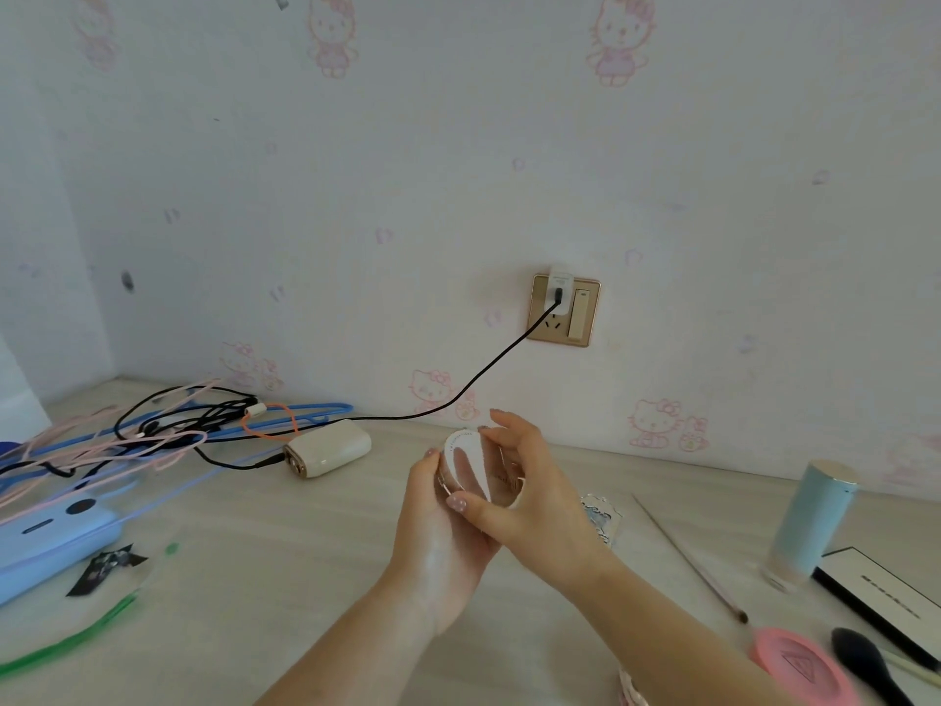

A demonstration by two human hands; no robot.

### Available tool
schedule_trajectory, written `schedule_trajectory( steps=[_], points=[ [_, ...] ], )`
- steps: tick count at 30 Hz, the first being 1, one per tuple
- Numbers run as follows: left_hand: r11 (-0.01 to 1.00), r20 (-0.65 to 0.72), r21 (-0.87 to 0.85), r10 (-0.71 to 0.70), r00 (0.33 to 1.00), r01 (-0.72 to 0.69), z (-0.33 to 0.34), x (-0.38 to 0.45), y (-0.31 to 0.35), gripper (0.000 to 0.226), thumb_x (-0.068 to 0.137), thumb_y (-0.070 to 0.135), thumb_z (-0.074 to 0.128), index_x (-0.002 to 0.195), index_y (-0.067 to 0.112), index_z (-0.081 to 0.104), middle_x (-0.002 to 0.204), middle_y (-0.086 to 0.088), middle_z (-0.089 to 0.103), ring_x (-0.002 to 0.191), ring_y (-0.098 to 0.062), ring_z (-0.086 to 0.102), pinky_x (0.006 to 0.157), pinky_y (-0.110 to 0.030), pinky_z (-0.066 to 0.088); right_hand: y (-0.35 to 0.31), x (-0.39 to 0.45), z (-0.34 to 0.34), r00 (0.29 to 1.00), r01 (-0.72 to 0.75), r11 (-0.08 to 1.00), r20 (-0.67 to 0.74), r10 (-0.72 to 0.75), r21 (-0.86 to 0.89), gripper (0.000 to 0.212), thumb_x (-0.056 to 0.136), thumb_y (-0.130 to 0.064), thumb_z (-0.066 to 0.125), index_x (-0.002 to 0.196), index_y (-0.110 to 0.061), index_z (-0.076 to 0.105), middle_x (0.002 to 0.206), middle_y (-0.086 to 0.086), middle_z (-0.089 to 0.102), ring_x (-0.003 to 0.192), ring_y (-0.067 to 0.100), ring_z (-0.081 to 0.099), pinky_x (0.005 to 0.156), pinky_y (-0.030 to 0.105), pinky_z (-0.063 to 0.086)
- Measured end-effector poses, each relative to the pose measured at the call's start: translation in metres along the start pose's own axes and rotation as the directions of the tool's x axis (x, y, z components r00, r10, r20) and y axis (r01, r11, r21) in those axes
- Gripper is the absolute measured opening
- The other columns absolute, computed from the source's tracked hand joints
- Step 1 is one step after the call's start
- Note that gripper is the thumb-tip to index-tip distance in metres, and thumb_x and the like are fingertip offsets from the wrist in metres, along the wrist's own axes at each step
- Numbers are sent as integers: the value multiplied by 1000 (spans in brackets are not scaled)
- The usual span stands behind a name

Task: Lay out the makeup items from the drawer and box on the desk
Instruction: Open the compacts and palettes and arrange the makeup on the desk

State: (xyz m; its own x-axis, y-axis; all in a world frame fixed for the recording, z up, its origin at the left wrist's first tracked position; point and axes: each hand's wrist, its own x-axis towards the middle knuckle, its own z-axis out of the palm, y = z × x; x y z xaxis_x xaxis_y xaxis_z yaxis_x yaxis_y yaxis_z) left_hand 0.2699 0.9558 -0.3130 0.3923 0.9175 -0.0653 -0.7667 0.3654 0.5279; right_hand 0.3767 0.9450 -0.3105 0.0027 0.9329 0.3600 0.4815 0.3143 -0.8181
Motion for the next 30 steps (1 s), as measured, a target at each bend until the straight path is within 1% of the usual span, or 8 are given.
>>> schedule_trajectory(
  steps=[2, 4, 9, 14, 19, 22, 27, 30],
  points=[
    [999, -46, 14, -39, 998, 40, -1, 3, 0, 42, 94, 50, 39, 102, 21, 69, 98, 6, 74, 91, -12, 71, 90, -35, 46, -1, 1, -2, 999, 40, 991, 36, -36, -124, 78, 75, -39, 72, 138, -42, 28, 122, -27, 48, 111, -10, 46, 87, 4, 35],
    [992, -59, 126, -20, 998, 28, -4, 4, -1, 42, 94, 56, 36, 95, 29, 69, 97, 7, 75, 95, -11, 69, 92, -36, 47, -2, 0, -3, 993, 113, 952, 65, -98, -284, 72, 77, -53, 58, 142, -39, 28, 118, -23, 49, 102, -4, 49, 86, 11, 38],
    [920, -99, 390, 77, 992, -32, -6, 4, -11, 51, 96, 54, 29, 94, 25, 72, 88, 4, 76, 83, -8, 72, 70, -31, 52, 4, -2, -1, 961, 273, 794, 189, -202, -544, 72, 83, -61, 15, 145, -27, 31, 136, -10, 50, 114, 11, 53, 90, 25, 42],
    [920, -118, 390, 92, 989, -39, -11, 5, -13, 57, 99, 50, 24, 102, 14, 68, 92, -7, 76, 91, -19, 71, 68, -35, 57, 2, 1, -4, 988, 119, 899, 143, -63, -423, 47, 98, -46, 24, 144, -37, 27, 122, -1, 63, 111, 19, 57, 91, 32, 43],
    [952, -82, 298, -53, 995, 75, -18, 7, -6, 59, 97, 55, 24, 117, 16, 63, 108, -15, 72, 99, -28, 70, 77, -41, 57, 1, 14, -15, 998, -61, 961, -26, 56, -268, 34, 97, -49, 30, 116, -35, 55, 100, -6, 70, 96, 14, 64, 86, 31, 48],
    [947, -100, 302, -87, 991, 114, -20, 10, -2, 56, 96, 55, 27, 117, 17, 62, 107, -17, 71, 99, -30, 69, 67, -37, 59, -2, 24, -22, 986, -151, 979, -84, 141, -139, 46, 93, -57, 29, 99, -24, 60, 91, 0, 68, 78, 17, 67, 78, 43, 56],
    [950, -155, 278, -99, 983, 139, -29, 15, 1, 51, 95, 50, 37, 115, 10, 63, 108, -16, 71, 103, -33, 67, 72, -40, 60, -5, 39, -35, 905, -406, 910, -101, 414, 86, 48, 93, -60, 27, 111, -24, 54, 93, -3, 54, 86, 25, 63, 51, 22, 54],
    [933, -229, 325, -82, 970, 156, -35, 22, 3, 48, 95, 47, 41, 108, 7, 64, 97, -15, 74, 89, -29, 70, 63, -38, 61, 4, 47, -34, 862, -496, 861, -58, 504, 108, 53, 91, -64, 28, 106, -20, 54, 94, 3, 58, 87, 29, 65, 52, 24, 55]
  ],
)
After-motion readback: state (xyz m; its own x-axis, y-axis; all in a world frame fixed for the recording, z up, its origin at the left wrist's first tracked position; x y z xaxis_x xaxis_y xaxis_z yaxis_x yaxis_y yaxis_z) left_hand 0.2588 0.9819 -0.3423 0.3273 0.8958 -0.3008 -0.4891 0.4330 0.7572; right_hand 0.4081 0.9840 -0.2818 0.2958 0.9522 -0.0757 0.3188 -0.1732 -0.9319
